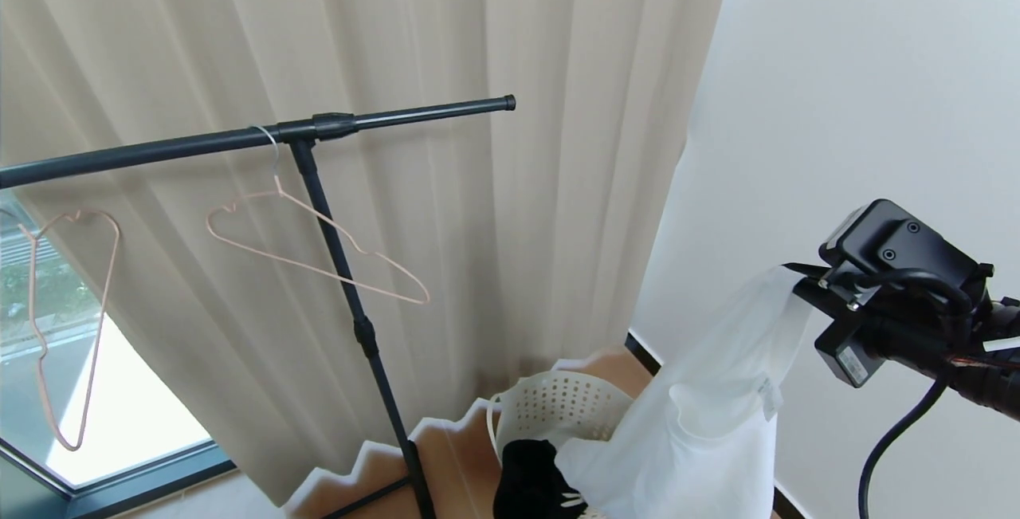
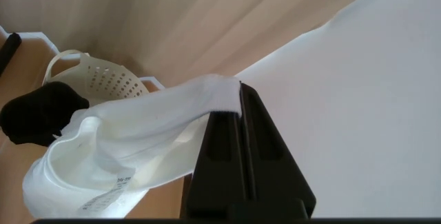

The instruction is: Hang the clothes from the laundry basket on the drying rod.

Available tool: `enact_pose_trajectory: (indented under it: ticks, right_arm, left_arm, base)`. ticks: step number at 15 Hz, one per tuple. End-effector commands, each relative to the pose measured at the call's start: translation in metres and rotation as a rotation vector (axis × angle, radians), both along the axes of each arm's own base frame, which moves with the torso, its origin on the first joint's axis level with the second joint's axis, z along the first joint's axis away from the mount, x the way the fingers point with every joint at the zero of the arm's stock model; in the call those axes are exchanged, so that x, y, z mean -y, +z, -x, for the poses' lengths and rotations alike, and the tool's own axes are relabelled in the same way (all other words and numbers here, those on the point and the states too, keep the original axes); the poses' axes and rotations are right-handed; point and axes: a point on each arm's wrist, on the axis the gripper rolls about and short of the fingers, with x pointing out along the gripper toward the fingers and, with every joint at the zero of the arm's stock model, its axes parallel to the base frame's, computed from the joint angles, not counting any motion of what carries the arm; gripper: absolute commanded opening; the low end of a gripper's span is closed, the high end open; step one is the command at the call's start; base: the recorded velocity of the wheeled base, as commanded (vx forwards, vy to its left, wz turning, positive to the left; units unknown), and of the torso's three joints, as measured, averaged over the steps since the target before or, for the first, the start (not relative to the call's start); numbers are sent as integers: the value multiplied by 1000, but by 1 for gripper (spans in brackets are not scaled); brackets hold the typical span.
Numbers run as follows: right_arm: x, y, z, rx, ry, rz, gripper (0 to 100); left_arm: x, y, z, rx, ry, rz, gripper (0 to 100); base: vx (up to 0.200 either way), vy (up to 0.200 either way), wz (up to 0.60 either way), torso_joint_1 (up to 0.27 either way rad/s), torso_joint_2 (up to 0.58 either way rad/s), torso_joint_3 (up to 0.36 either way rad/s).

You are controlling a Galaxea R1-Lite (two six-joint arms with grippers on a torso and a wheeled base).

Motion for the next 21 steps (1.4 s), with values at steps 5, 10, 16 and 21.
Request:
enact_pose_trajectory:
  ticks: [5, 10, 16, 21]
  right_arm:
    - [0, -3, 1, -9, 3, 5, 0]
    - [0, -4, 0, -13, 3, 8, 0]
    - [0, -4, 1, -14, 3, 9, 0]
    - [1, -5, 3, -13, 7, 12, 0]
  left_arm:
    - [0, 0, 0, -1, 1, 2, 100]
    - [0, 0, 0, -1, 1, 2, 100]
    - [0, 0, 0, -1, 1, 2, 100]
    - [0, 0, 0, 0, 6, 5, 100]
  base:
    - [0, 0, 0, 174, -373, -200]
    - [0, 0, 0, 164, -352, -58]
    - [0, 0, 0, 155, -336, -151]
    - [0, 0, 0, 53, -124, -60]
